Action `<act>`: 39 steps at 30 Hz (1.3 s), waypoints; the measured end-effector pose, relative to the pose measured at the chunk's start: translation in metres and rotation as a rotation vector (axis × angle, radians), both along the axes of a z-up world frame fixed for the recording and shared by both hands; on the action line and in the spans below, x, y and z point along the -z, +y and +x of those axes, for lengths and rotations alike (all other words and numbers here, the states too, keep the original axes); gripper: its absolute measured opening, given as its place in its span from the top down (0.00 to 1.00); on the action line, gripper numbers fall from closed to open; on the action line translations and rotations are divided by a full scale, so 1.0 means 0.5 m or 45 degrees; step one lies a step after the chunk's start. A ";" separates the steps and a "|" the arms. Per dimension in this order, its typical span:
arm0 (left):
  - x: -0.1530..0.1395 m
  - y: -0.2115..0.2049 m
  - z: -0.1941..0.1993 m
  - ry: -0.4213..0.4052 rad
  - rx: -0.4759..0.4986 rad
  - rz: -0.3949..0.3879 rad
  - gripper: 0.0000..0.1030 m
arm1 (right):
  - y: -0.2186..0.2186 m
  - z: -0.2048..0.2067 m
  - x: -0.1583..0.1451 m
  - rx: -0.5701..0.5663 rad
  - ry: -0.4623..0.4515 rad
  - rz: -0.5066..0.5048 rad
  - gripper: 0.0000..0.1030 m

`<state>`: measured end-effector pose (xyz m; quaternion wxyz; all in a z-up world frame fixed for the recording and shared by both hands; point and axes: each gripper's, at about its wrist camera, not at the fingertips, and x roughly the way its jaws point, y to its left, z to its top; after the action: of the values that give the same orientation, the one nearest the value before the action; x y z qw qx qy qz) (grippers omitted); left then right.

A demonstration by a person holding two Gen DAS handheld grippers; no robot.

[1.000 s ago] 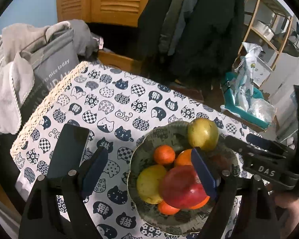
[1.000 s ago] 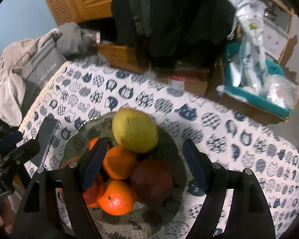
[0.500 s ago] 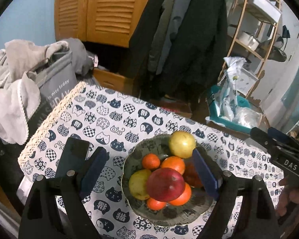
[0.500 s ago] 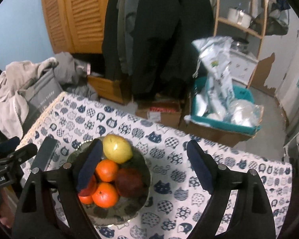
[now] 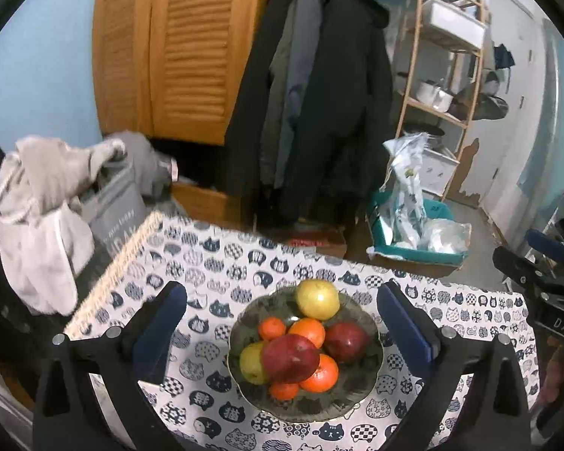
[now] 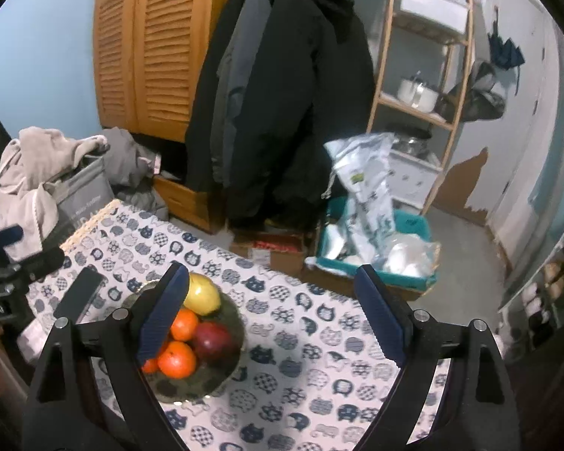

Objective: Organize fruits

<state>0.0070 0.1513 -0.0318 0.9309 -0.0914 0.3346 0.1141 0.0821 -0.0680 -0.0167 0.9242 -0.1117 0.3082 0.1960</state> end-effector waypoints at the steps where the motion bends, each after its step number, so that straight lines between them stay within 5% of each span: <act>1: -0.009 -0.005 -0.005 -0.015 0.004 0.012 0.01 | -0.009 -0.007 -0.007 0.005 -0.013 0.004 0.14; 16: -0.103 -0.051 -0.057 -0.170 0.040 0.036 0.01 | -0.132 -0.069 -0.070 0.110 -0.099 0.147 0.14; 39: -0.106 -0.086 -0.049 -0.164 0.053 0.101 0.01 | -0.162 -0.062 -0.049 0.150 -0.084 0.129 0.14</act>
<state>-0.0173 0.1081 0.0212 0.9556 -0.0547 0.2711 0.1017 0.0511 -0.1488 0.0080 0.9482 -0.0529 0.2734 0.1528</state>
